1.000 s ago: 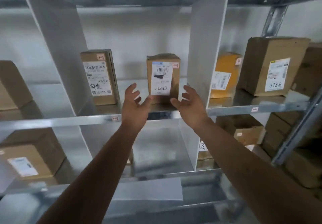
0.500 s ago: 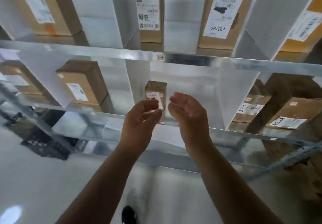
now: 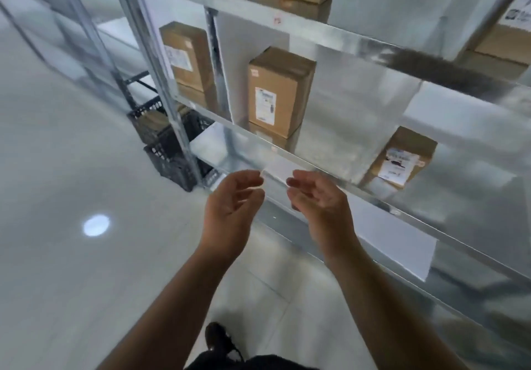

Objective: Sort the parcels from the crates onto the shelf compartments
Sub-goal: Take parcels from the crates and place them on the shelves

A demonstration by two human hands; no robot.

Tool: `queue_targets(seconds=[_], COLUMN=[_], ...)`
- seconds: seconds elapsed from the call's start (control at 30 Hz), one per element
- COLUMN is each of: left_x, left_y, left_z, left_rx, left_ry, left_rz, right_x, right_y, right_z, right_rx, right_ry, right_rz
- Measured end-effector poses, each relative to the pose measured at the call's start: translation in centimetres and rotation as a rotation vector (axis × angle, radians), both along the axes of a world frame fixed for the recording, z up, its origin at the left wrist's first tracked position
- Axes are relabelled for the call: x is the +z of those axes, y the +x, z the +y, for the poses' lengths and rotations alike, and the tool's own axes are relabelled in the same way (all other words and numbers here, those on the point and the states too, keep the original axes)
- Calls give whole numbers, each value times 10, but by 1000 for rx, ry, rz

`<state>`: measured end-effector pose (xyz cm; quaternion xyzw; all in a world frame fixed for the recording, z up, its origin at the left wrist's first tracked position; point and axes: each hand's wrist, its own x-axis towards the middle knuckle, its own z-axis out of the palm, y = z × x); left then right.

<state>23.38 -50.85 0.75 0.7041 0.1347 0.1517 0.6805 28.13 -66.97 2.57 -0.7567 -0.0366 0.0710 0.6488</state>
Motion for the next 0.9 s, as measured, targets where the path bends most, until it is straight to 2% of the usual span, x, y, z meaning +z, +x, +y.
queue_targets(seconds=[0.23, 0.5, 0.7, 0.9], left_x=[-9, -14, -19, -28], left_y=[1, -6, 10, 61], left_z=[140, 258, 333, 420], left_rx=[161, 312, 485, 618], left_ry=[-189, -212, -248, -252], left_rz=[52, 44, 55, 92], right_x=[-17, -29, -44, -60], right_y=[21, 40, 77, 137], right_z=[162, 298, 385, 487], right_rx=[152, 475, 562, 661], right_ry=[59, 25, 63, 78], right_rz=[41, -12, 37, 71])
